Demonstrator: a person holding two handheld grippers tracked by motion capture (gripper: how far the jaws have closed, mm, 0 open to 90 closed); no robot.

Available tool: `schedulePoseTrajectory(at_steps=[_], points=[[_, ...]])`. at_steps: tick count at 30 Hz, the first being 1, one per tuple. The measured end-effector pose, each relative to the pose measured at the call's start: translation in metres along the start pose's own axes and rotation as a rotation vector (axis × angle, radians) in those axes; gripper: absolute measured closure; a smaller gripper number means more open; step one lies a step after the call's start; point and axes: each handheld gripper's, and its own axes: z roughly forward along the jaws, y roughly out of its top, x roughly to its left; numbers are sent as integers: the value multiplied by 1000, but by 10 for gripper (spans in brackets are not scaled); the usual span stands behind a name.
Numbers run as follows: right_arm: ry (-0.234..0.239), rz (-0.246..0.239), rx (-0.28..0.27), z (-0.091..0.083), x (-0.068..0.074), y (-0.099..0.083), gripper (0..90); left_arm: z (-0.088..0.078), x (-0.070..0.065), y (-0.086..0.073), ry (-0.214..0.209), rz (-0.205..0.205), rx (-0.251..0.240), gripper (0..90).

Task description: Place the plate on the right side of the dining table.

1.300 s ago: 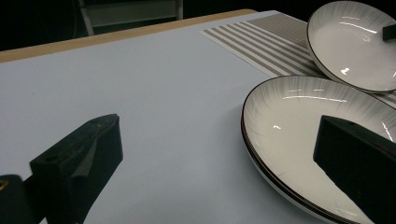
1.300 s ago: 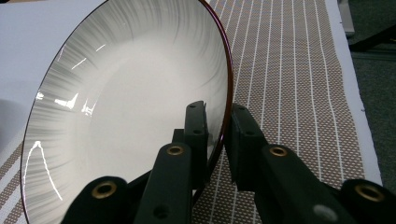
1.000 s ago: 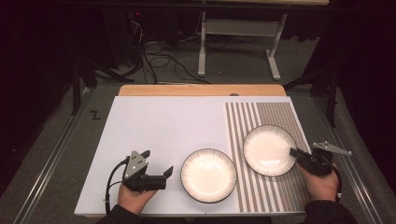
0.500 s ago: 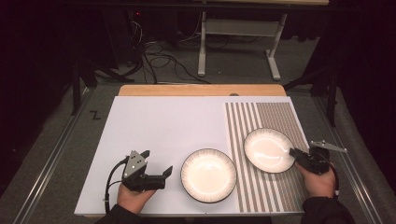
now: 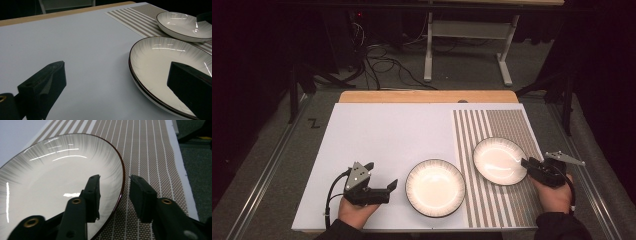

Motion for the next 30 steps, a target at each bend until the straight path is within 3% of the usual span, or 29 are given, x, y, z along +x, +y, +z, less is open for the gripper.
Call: schedulePoseTrajectory(at_steps=[6,16,22,30], points=[[-1,-50,-58,-10,5,1,458,-1,0,0,1,-2,-6,29],[10,-103,-102,-22,23,3,247,1,-2,0,-5,1,2,24],[27,-145,-105,-28,46,4,77,0,-5,0,-14,10,7,13],[73,-206,-101,-33,88,0,15,-2,-10,1,-29,30,2,3]])
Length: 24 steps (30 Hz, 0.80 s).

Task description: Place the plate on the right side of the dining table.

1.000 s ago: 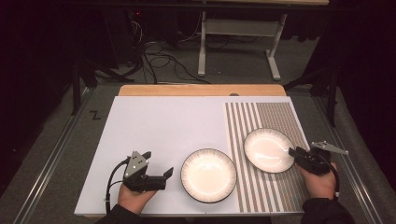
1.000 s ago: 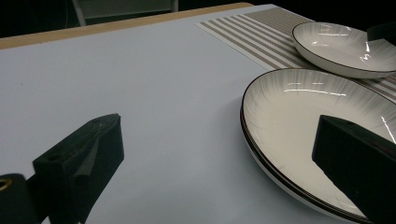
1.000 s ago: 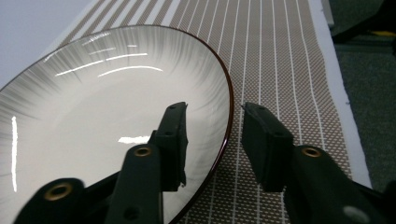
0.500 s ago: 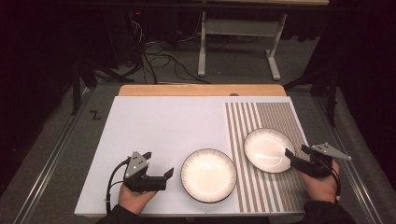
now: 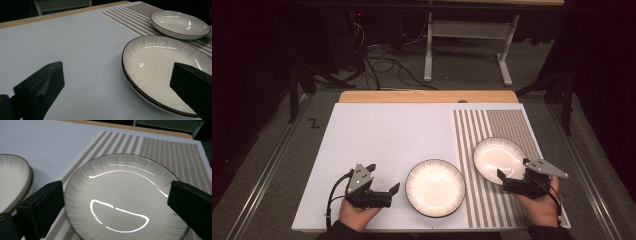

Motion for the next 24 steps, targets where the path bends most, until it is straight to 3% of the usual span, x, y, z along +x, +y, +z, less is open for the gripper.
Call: schedulePoseTrajectory(at_steps=[8,14,18,24], points=[[99,-61,-49,-11,66,10,10,-4,-4,3,-24,16,-17,3],[175,-102,-68,-16,106,12,10,-7,-6,3,-40,25,-21,3],[192,-122,-77,-20,117,11,10,-6,-7,2,-48,24,-15,3],[171,-118,-88,-26,108,10,6,-4,-7,1,-40,20,-6,3]])
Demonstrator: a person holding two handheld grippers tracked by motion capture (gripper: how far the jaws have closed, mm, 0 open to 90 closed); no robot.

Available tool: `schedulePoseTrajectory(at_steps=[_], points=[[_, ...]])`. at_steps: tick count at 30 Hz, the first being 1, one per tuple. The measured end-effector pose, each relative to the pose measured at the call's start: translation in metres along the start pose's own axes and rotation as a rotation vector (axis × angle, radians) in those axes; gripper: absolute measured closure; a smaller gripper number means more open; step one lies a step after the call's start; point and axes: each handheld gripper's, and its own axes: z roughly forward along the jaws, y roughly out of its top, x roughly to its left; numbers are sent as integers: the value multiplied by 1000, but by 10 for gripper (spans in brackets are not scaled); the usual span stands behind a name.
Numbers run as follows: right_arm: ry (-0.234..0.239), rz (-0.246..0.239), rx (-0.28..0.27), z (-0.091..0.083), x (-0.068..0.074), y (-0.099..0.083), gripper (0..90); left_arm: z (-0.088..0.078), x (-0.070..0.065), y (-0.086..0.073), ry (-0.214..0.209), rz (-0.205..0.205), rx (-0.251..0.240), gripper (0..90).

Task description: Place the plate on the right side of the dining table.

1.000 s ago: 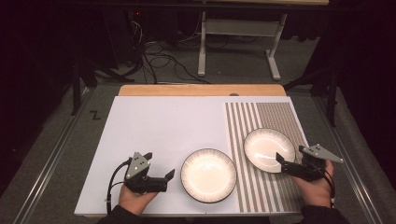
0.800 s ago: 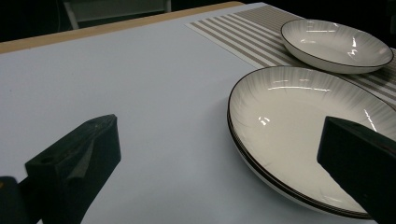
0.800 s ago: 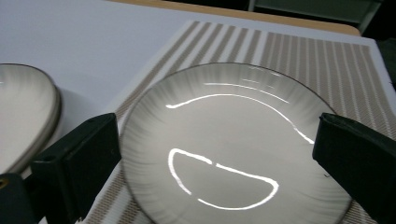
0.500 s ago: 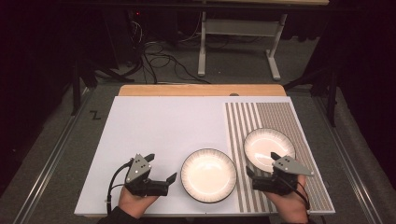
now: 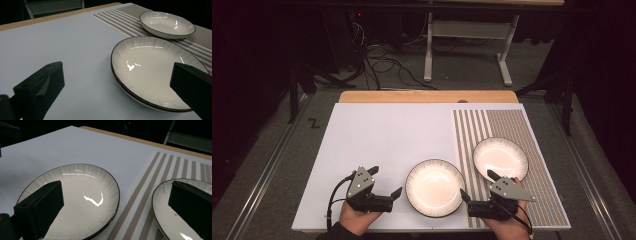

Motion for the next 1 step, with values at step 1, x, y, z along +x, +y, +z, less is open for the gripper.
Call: schedulePoseTrajectory(at_steps=[1], points=[[-2,2,-2,-2,-2,0,6,1,0,0,1,5,5,3]])
